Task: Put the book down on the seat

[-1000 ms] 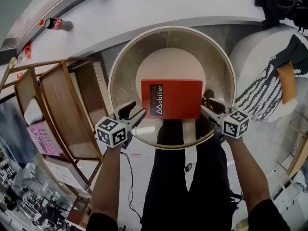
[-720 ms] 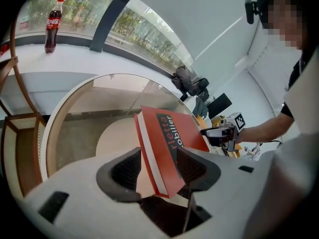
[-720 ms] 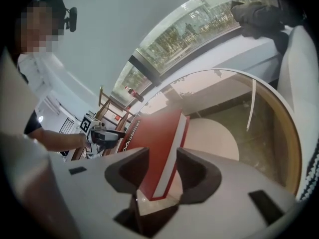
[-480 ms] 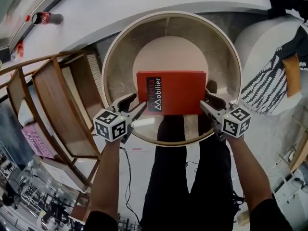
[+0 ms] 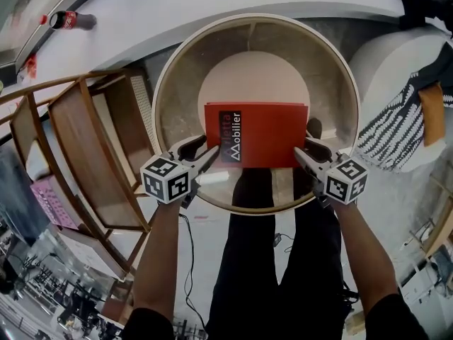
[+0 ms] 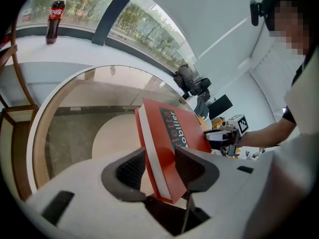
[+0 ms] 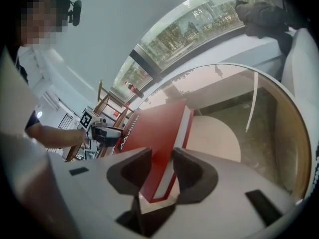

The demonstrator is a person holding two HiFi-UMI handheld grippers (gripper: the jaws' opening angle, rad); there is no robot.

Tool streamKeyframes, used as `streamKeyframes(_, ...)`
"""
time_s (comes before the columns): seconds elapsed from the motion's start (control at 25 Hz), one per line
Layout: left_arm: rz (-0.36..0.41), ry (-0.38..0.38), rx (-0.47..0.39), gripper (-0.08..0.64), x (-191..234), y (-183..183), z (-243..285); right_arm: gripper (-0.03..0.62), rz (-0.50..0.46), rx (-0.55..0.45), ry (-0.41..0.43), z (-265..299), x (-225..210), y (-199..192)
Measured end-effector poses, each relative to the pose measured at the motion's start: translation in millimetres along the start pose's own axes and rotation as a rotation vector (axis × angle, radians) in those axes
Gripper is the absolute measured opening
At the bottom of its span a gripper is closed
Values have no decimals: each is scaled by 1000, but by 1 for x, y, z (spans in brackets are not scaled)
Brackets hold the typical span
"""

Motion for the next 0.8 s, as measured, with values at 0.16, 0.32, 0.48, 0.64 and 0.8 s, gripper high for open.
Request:
streamKeyframes(0.16,-14,-26,-5,171,-3,-2,3,143,2,-5,-3,0,-1,0)
streamKeyframes(0.32,-21,-26,-9,158,-4,-2,3,138,3,-6,0,-1,-2,1)
streamKeyframes(0.48,-23,-18,-5,150,-6,-3,3,130,-5,1,4,-2,-3,2)
streamKeyframes(0.64,-21,-13,-18,147,-10,0,-1,130,-15,7,6,-4,0,5)
streamKeyframes(0.8,-6,-5,-57,147,-20,11,-13,130,-28,0,12,-10,10,15)
Point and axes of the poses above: the fingertips, and each gripper's own axes: z forward along the fingers, x to its left, y out of its top, the point moved 10 cm from there along -z, backward along the fingers, and after that the axes turned 8 degrees about -x, right-handed, at the moved point
